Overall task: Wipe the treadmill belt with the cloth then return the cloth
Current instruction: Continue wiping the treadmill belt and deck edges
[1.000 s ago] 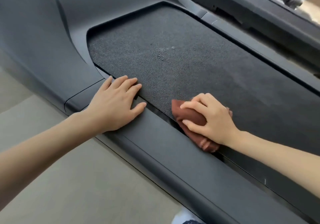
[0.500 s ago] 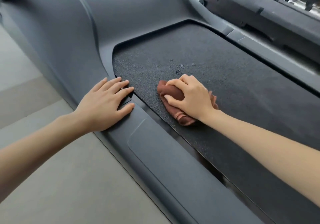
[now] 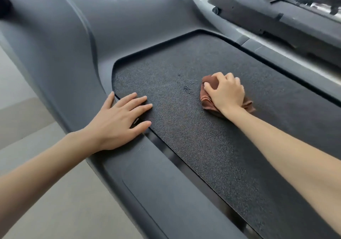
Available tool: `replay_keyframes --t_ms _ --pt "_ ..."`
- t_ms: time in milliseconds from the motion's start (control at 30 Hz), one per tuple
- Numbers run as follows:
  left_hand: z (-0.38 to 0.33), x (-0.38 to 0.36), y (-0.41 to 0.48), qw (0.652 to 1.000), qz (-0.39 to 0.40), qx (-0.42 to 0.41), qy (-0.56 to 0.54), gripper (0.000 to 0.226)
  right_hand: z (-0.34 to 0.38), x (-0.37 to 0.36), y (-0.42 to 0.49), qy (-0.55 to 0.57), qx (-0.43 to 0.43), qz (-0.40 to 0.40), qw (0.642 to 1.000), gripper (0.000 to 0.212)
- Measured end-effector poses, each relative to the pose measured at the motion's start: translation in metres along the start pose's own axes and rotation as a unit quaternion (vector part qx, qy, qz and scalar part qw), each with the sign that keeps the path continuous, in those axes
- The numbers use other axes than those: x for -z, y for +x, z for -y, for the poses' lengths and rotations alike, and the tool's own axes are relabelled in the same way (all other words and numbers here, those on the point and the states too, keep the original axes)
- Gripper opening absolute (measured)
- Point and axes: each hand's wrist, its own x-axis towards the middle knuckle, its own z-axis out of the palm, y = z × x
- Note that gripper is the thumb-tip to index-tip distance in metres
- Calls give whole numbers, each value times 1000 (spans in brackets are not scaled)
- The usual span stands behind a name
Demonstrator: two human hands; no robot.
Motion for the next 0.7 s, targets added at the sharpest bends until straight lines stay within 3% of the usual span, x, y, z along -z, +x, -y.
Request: replay_keyframes --t_ms 200,333,500,600,700 --pt "-10 -8 14 1000 -11 4 8 80 -39 19 -27 66 168 27 983 36" --pt "-10 -10 14 1000 -22 -6 4 80 -52 11 5 35 84 31 995 38" --pt "-11 -10 15 999 -26 -17 -2 78 -2 -15 61 23 -13 39 999 48" --pt "-10 -9 14 1000 -19 -20 -1 78 37 -22 57 19 38 42 998 47" --pt "-8 -7 13 1000 -17 -26 3 76 42 -15 31 51 149 28 987 41"
